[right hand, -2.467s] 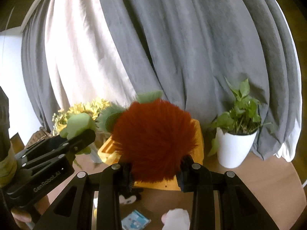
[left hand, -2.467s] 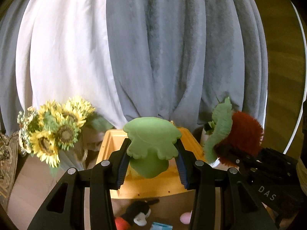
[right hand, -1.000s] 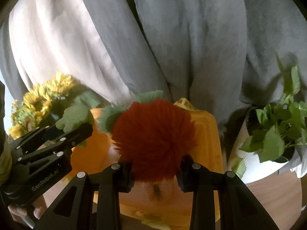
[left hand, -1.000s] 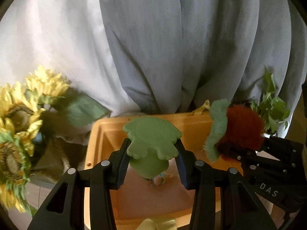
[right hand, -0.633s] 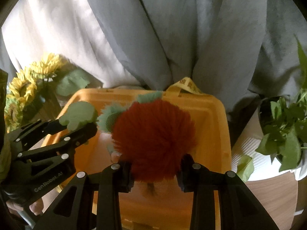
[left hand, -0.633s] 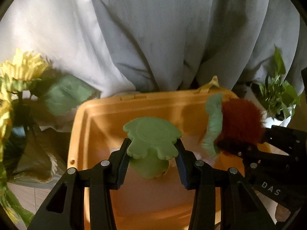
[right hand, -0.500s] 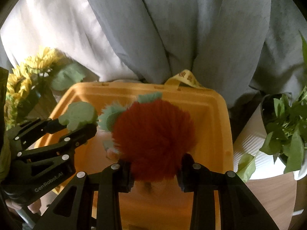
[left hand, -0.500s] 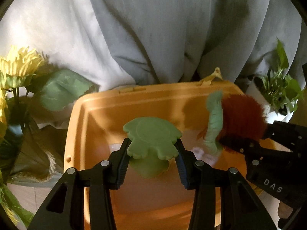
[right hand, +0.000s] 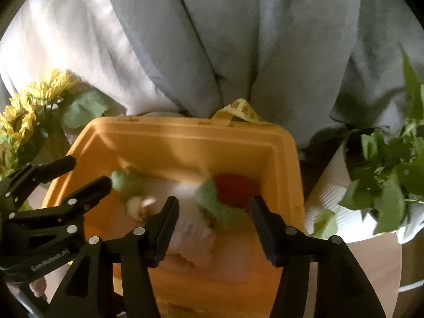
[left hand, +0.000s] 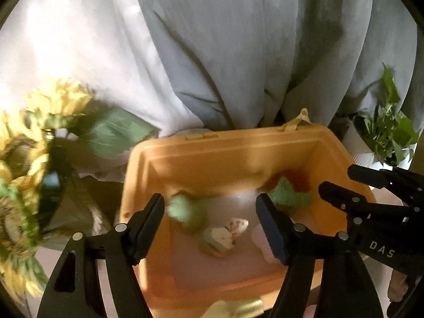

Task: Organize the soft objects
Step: 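Lower both items into the crate and open both grippers, then withdraw both open grippers from the crate toward the remaining items, then grasp the blue tissue pack with the left gripper while the right gripper grasps the white tissue, then lift and carry the tissue pack and white tissue over the orange crate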

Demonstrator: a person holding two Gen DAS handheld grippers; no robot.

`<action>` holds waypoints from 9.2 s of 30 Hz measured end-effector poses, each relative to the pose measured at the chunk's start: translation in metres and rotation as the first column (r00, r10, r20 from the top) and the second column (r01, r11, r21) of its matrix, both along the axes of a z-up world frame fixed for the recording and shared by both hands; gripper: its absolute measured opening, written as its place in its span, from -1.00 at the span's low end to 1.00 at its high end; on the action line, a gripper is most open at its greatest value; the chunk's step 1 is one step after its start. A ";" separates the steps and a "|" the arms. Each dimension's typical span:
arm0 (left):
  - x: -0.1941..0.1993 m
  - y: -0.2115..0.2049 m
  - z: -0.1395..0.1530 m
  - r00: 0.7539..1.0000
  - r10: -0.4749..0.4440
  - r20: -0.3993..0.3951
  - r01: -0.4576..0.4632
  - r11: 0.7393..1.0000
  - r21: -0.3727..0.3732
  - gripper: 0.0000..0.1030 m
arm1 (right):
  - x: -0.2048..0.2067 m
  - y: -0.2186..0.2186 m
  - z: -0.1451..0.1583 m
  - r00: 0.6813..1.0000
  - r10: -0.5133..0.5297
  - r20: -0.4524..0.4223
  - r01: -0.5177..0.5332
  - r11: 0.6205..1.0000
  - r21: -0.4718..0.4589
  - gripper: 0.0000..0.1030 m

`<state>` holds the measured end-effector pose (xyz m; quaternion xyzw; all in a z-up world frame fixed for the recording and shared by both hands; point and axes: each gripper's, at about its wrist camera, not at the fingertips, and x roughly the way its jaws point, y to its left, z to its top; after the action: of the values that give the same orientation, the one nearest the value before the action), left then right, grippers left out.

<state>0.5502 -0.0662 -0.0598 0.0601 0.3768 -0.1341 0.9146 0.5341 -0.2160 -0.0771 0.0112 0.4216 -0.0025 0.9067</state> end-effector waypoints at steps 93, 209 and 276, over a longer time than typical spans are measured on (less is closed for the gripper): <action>-0.252 0.007 -0.071 0.999 0.038 0.002 -0.038 0.999 0.019 0.61 | -0.241 -0.004 -0.068 0.999 0.031 0.030 -0.033 0.996 0.079 0.25; -0.230 -0.009 -0.103 0.997 -0.004 -0.074 -0.001 0.998 -0.063 0.00 | -0.228 -0.008 -0.091 0.994 0.104 0.030 -0.106 0.990 0.096 -0.87; -0.112 -0.002 0.068 0.966 0.014 0.257 0.014 0.994 -0.108 0.00 | -0.132 0.002 0.066 0.920 0.026 0.392 -0.089 0.986 0.143 -0.86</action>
<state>0.4379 -0.0680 0.0081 0.0273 0.2469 -0.1456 0.9576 0.4018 -0.2136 -0.0112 0.0706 0.2327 0.0600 0.9681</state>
